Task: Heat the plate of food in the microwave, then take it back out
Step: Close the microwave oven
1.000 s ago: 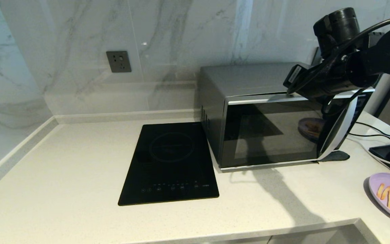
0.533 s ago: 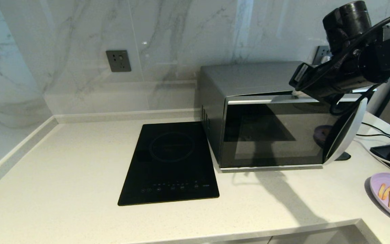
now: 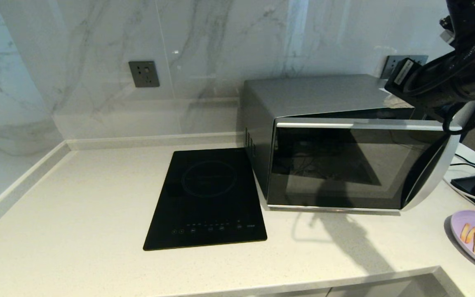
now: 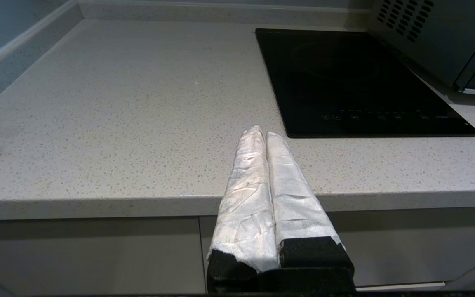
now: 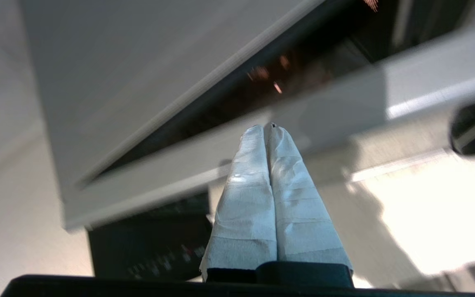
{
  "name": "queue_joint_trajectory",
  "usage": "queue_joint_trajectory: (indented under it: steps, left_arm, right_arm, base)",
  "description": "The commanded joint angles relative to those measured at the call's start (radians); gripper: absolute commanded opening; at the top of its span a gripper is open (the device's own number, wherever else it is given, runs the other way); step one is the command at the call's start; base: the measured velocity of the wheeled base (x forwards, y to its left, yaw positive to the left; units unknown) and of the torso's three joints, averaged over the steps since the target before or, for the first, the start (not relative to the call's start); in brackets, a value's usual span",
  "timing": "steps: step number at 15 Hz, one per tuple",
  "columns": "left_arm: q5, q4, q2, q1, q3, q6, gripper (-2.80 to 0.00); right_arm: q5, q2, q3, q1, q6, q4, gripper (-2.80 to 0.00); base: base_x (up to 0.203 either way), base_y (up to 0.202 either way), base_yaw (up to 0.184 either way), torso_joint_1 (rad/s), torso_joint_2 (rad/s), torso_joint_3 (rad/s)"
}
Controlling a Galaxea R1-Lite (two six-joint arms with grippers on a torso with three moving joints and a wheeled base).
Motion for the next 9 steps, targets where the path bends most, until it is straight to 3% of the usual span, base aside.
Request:
queue_joint_trajectory:
  steps: [1, 4, 6, 9]
  left_arm:
    - [0.0, 0.0, 0.002, 0.0, 0.0, -0.001, -2.8]
    - [0.0, 0.0, 0.002, 0.0, 0.0, -0.001, -2.8]
    - [0.0, 0.0, 0.002, 0.0, 0.0, -0.001, -2.8]
    - [0.0, 0.0, 0.002, 0.0, 0.0, -0.001, -2.8]
  right_arm:
    - [0.002, -0.043, 0.036, 0.004, 0.008, 0.071, -2.8]
    - [0.008, -0.065, 0.11, 0.033, 0.013, 0.169, -2.8]
    - [0.051, -0.066, 0.142, 0.035, 0.013, 0.194, -2.8]
    - [0.052, -0.029, 0.151, 0.032, 0.02, 0.201, -2.8]
  base:
    - [0.0, 0.0, 0.0, 0.0, 0.0, 0.0]
    - [0.0, 0.0, 0.0, 0.0, 0.0, 0.0]
    - [0.0, 0.0, 0.0, 0.0, 0.0, 0.0]
    - [0.0, 0.0, 0.0, 0.0, 0.0, 0.0]
